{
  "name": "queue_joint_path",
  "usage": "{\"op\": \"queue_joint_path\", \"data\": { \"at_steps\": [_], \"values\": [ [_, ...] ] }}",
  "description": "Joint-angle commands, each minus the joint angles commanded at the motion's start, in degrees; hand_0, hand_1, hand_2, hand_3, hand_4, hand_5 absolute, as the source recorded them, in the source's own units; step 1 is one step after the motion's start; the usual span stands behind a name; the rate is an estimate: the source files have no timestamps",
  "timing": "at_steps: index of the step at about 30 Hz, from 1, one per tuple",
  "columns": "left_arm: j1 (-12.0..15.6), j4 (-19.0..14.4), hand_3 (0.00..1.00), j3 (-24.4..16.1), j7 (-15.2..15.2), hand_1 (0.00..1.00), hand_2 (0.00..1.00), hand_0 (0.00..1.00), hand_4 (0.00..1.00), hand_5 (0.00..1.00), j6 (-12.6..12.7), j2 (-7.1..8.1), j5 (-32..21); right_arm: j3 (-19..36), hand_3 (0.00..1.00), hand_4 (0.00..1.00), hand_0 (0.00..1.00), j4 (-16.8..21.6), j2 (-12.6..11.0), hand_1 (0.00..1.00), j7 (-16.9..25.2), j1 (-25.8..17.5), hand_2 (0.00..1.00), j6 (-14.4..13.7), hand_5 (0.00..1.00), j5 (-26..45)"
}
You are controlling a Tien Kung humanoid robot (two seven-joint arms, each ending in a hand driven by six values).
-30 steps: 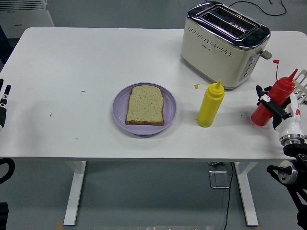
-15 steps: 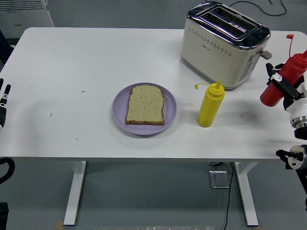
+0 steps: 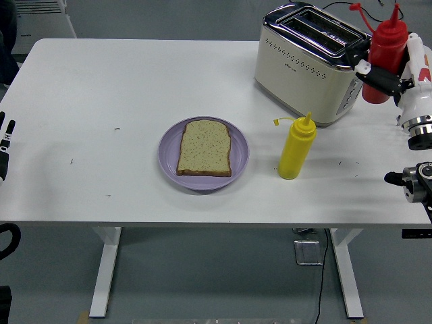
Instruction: Pick up the cup,pour liquid into bread,place the cup on the desk
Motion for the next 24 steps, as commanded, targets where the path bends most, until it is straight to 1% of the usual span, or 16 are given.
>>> {"op": "queue_joint_path", "data": {
  "at_steps": [1, 4, 7, 8, 9, 10, 12, 14, 15, 18, 20, 21, 22, 24],
  "values": [
    [0.02, 0.00, 0.738, 0.00, 0.00, 0.796, 0.823, 0.811, 0.621, 0.998, 0.01, 0.00, 0.00, -1.07, 0.333, 0.788, 0.004, 0.07, 0.08, 0.052, -1.19, 1.32, 0.227, -1.08, 0.104, -2.23],
    [0.02, -0.01, 0.737, -0.07, -0.01, 0.796, 0.822, 0.811, 0.620, 0.998, 0.00, 0.00, 0.00, -3.32, 0.341, 0.784, 0.012, 0.18, 0.26, 0.057, -4.06, 4.35, 0.233, -2.44, 0.102, -9.68],
    [0.03, -0.01, 0.737, -0.25, -0.01, 0.796, 0.822, 0.811, 0.620, 0.998, 0.02, 0.00, 0.00, -5.63, 0.341, 0.784, 0.012, -0.39, 0.25, 0.057, -7.46, 7.55, 0.233, -2.04, 0.102, -17.13],
    [0.02, -0.01, 0.737, -0.32, -0.01, 0.796, 0.822, 0.811, 0.620, 0.998, 0.02, 0.00, 0.00, -6.56, 0.341, 0.784, 0.012, -0.89, 0.18, 0.057, -8.96, 9.04, 0.233, -1.34, 0.102, -19.74],
    [0.01, -0.01, 0.737, -0.36, -0.01, 0.796, 0.822, 0.811, 0.620, 0.998, 0.03, 0.00, 0.00, -7.36, 0.355, 0.780, 0.035, -1.45, 0.08, 0.075, -10.27, 10.40, 0.258, -0.35, 0.119, -21.97],
    [0.00, -0.01, 0.737, -0.38, -0.01, 0.796, 0.822, 0.811, 0.620, 0.998, 0.03, 0.00, 0.00, -7.68, 0.355, 0.780, 0.035, -1.67, 0.04, 0.075, -10.94, 11.11, 0.258, 0.11, 0.119, -24.21],
    [-0.04, -0.01, 0.737, -0.45, 0.00, 0.796, 0.822, 0.811, 0.620, 0.998, 0.02, 0.00, -0.02, -9.44, 0.355, 0.780, 0.035, -2.93, -0.32, 0.075, -12.96, 14.04, 0.258, 3.28, 0.119, -29.05],
    [-0.05, 0.00, 0.737, -0.51, 0.00, 0.796, 0.822, 0.811, 0.620, 0.998, 0.01, 0.00, -0.02, -10.91, 0.355, 0.780, 0.035, -3.78, -0.59, 0.075, -13.73, 16.31, 0.258, 5.74, 0.119, -33.89],
    [-0.05, 0.00, 0.736, -0.54, 0.00, 0.796, 0.822, 0.811, 0.620, 0.998, 0.02, 0.00, -0.02, -12.03, 0.366, 0.769, 0.075, -4.23, -0.74, 0.174, -14.00, 17.49, 0.305, 6.89, 0.119, -36.50],
    [0.00, 0.01, 0.736, -0.66, -0.01, 0.796, 0.822, 0.811, 0.620, 0.998, 0.02, 0.00, -0.02, -16.90, 0.366, 0.769, 0.075, -6.14, -1.44, 0.174, -15.01, 21.36, 0.305, 10.94, 0.119, -43.57],
    [-0.03, 0.01, 0.736, -0.72, -0.01, 0.796, 0.822, 0.811, 0.620, 0.998, 0.01, 0.00, -0.03, -21.41, 0.366, 0.769, 0.075, -7.26, -1.91, 0.174, -15.25, 24.20, 0.305, 13.20, 0.119, -48.41],
    [-0.04, 0.01, 0.736, -0.74, -0.02, 0.796, 0.820, 0.811, 0.619, 0.998, 0.01, 0.00, -0.03, -23.83, 0.371, 0.749, 0.094, -7.50, -2.02, 0.186, -15.28, 25.17, 0.320, 13.69, 0.112, -51.02],
    [-0.06, 0.02, 0.736, -0.76, -0.01, 0.796, 0.820, 0.811, 0.619, 0.998, -0.01, 0.00, -0.03, -26.03, 0.371, 0.749, 0.094, -7.98, -2.22, 0.186, -15.21, 26.67, 0.320, 14.98, 0.112, -52.71],
    [-0.10, 0.03, 0.736, -0.78, -0.02, 0.796, 0.820, 0.811, 0.619, 0.998, -0.02, 0.00, -0.03, -30.49, 0.371, 0.749, 0.094, -8.43, -2.46, 0.186, -15.19, 28.30, 0.320, 16.06, 0.112, -52.71]
  ]
}}
